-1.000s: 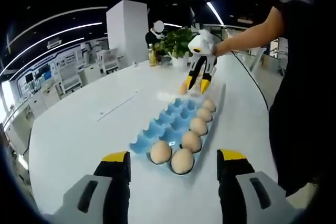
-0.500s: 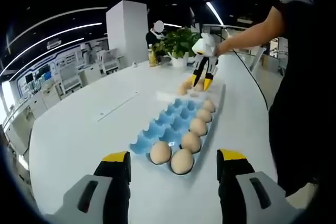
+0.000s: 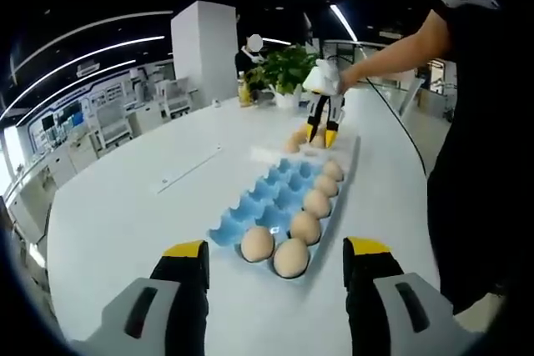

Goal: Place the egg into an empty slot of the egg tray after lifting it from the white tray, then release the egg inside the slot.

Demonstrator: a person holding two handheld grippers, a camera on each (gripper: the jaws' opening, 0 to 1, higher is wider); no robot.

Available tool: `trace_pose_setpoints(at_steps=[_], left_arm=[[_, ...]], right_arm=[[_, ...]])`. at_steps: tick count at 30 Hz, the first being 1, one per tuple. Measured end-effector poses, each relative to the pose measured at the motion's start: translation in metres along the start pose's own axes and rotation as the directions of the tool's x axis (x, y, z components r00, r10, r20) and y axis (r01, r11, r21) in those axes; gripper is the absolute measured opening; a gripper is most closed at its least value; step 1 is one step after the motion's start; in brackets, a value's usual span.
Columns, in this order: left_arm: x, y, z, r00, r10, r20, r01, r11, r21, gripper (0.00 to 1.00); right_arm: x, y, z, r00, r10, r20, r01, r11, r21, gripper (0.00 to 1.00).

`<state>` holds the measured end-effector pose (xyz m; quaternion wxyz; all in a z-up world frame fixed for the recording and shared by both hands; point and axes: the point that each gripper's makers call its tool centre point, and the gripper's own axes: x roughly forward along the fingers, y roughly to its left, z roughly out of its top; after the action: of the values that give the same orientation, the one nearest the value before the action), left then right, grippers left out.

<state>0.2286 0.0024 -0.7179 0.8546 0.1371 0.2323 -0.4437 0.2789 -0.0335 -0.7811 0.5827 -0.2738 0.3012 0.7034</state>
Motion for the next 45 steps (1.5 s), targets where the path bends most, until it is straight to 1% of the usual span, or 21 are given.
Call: trace_pose_setpoints(at_steps=[1,3,4,9,11,12,17,19,22,24,27,29,30,32,34,35,38,40,41,42,45], left_arm=[[0.000,0.000,0.000,1.000,-0.001,-0.003,0.001,1.000,0.003,0.66],[0.003,-0.002,0.002,1.000,-0.006,-0.005,0.007,1.000,0.020,0.65],[0.003,-0.002,0.002,1.000,-0.006,-0.007,0.006,1.000,0.020,0.65],[0.006,-0.003,0.006,1.000,-0.011,0.000,0.011,1.000,0.027,0.65],[0.006,-0.003,0.011,1.000,-0.013,0.026,0.013,1.000,0.003,0.65],[0.006,-0.002,0.010,1.000,-0.013,0.019,0.012,1.000,0.013,0.65],[0.009,-0.004,0.011,1.000,-0.022,0.018,0.022,1.000,0.018,0.65],[0.008,-0.003,0.012,1.000,-0.021,0.021,0.020,1.000,0.018,0.65],[0.008,-0.004,0.011,1.000,-0.025,0.017,0.024,0.999,0.021,0.65],[0.009,-0.005,0.011,1.000,-0.027,0.016,0.026,0.999,0.023,0.65],[0.008,-0.005,0.012,1.000,-0.023,0.017,0.023,0.999,0.024,0.65],[0.006,-0.004,0.012,1.000,-0.018,0.019,0.018,1.000,0.022,0.65],[0.006,-0.003,0.011,1.000,-0.018,0.019,0.018,1.000,0.020,0.65],[0.005,-0.002,0.011,1.000,-0.017,0.017,0.017,1.000,0.021,0.65],[0.004,0.000,0.013,1.000,-0.013,0.024,0.013,1.000,0.013,0.65],[0.005,0.002,0.014,1.000,-0.009,0.027,0.009,1.000,0.014,0.65],[0.004,0.003,0.016,1.000,-0.005,0.031,0.005,1.000,0.018,0.65],[0.002,0.004,0.015,0.999,-0.002,0.032,0.001,1.000,0.018,0.65],[0.002,0.004,0.016,0.999,0.000,0.033,0.000,1.000,0.018,0.65],[0.001,0.005,0.014,0.999,0.004,0.033,-0.005,1.000,0.017,0.65],[0.001,0.004,0.014,0.999,0.004,0.033,-0.004,1.000,0.018,0.65]], right_arm=[[-0.004,-0.002,-0.002,1.000,-0.013,0.002,0.013,1.000,-0.001,0.27],[-0.025,-0.003,-0.009,0.998,-0.045,0.040,0.043,0.998,0.051,0.26],[-0.028,-0.002,-0.011,0.998,-0.049,0.041,0.047,0.997,0.054,0.25],[-0.060,-0.009,-0.043,0.992,-0.122,0.034,0.117,0.986,0.116,0.23],[-0.074,-0.010,-0.052,0.989,-0.146,0.034,0.140,0.981,0.135,0.23],[-0.090,-0.010,-0.068,0.984,-0.179,0.019,0.174,0.973,0.153,0.23],[-0.122,-0.002,-0.120,0.973,-0.225,-0.055,0.232,0.951,0.206,0.23],[-0.138,0.001,-0.141,0.963,-0.254,-0.091,0.268,0.938,0.219,0.23],[-0.171,0.005,-0.176,0.946,-0.286,-0.150,0.318,0.909,0.269,0.23],[-0.181,0.005,-0.191,0.932,-0.306,-0.194,0.349,0.901,0.257,0.23],[-0.187,0.006,-0.209,0.922,-0.302,-0.243,0.361,0.896,0.259,0.23],[-0.188,0.007,-0.218,0.913,-0.298,-0.279,0.365,0.902,0.232,0.23],[-0.192,0.006,-0.229,0.893,-0.298,-0.338,0.370,0.913,0.170,0.23],[-0.187,0.003,-0.227,0.904,-0.256,-0.343,0.329,0.929,0.172,0.23],[-0.183,0.004,-0.228,0.902,-0.212,-0.376,0.298,0.936,0.188,0.23],[-0.183,0.004,-0.230,0.901,-0.205,-0.381,0.307,0.924,0.229,0.23],[-0.186,0.006,-0.228,0.906,-0.214,-0.366,0.313,0.920,0.237,0.23],[-0.189,0.007,-0.224,0.899,-0.220,-0.378,0.315,0.925,0.211,0.23],[-0.193,0.007,-0.220,0.900,-0.219,-0.376,0.313,0.926,0.211,0.23],[-0.201,0.008,-0.209,0.907,-0.221,-0.359,0.310,0.926,0.213,0.23],[-0.206,0.011,-0.200,0.902,-0.225,-0.368,0.305,0.936,0.175,0.23]])
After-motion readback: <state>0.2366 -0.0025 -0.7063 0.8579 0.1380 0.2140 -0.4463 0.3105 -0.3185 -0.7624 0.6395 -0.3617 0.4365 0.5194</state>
